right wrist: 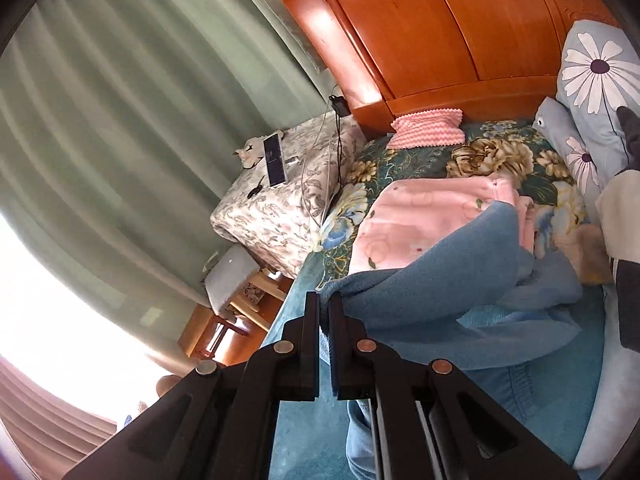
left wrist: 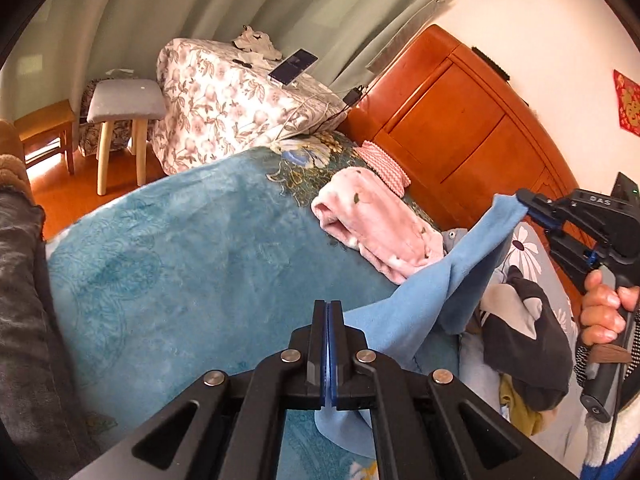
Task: Fold clothes
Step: 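Grasp the garment edge with the left gripper while the right gripper holds and spreads it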
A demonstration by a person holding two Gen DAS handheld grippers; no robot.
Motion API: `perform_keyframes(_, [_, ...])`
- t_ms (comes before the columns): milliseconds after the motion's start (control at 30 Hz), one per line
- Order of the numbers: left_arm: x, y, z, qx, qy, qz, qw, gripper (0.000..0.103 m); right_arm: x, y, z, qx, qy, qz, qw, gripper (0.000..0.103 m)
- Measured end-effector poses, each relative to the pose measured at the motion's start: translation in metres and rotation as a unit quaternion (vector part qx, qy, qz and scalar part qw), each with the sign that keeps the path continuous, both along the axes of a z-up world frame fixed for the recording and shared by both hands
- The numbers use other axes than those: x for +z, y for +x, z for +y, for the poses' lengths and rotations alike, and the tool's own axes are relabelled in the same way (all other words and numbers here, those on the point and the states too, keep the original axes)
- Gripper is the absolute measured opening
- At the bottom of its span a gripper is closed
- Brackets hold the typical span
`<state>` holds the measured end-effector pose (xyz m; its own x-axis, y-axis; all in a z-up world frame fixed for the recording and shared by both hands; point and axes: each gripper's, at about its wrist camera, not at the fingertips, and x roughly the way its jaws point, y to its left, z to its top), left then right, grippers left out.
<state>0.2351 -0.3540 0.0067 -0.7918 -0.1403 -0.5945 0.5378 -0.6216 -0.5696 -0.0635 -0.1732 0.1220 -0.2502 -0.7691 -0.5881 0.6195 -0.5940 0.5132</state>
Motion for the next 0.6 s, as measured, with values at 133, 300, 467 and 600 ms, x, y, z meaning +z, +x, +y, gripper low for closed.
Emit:
perform_keyframes(133, [-0.014, -0.013, 0.018, -0.03, 0.012, -0.018, 0.9993, 0.001, 0.005, 0.01, 0.024, -0.009, 0.009, 0.025, 1.0, 0.003])
perform_keyframes(300, [-0.02, -0.015, 0.02, -0.042, 0.005, -0.031, 0.9986, 0.002, 0.029, 0.014, 0.049, -0.057, 0.031, 0.088, 0.994, 0.003])
perform_keyframes(467, [-0.028, -0.013, 0.011, -0.03, 0.025, -0.033, 0.9987, 0.002, 0.025, 0.056, -0.002, 0.066, 0.074, 0.112, 0.989, 0.004])
perform_keyframes(600, [-0.03, -0.006, 0.005, -0.021, 0.023, -0.036, 0.9989, 0.006, -0.04, 0.089, -0.05, 0.169, 0.12, 0.071, 0.976, 0.004])
